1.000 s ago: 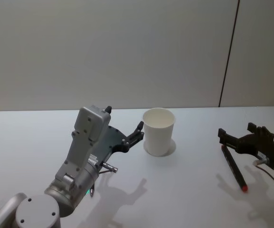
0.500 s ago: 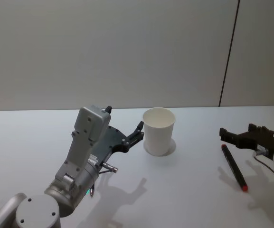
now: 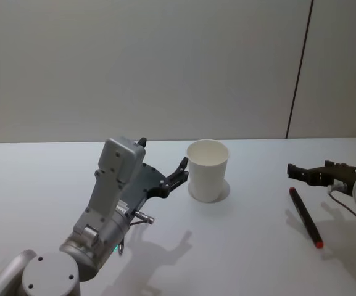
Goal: Place the pen into the pen holder.
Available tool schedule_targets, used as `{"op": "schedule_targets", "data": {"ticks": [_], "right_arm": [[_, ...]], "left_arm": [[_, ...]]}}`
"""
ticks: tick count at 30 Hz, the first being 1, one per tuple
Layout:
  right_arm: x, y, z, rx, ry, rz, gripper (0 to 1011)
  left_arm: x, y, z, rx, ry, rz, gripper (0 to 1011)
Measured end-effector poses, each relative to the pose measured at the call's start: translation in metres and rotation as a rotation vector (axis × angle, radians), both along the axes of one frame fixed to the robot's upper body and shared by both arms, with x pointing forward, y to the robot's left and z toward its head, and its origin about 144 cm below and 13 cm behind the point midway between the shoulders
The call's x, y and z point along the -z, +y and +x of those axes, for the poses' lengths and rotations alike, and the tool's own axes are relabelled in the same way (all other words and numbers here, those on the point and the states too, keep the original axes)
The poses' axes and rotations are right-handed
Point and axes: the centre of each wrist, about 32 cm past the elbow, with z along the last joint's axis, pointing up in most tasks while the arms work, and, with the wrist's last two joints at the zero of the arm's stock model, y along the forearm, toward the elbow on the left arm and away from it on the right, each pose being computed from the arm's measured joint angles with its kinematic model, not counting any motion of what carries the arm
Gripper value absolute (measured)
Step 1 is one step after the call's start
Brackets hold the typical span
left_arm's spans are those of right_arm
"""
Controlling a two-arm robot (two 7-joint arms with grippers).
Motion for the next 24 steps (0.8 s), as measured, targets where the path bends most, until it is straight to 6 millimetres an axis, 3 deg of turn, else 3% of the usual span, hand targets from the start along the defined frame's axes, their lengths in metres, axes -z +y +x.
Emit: {"op": "schedule_targets", "data": {"ticks": [24], "right_arm": [[0.013,0.017,0.038,0.053,0.198,0.015,1001]], "left_arm": [[0.0,0.0,0.0,0.0,0.0,0.0,1004]]}}
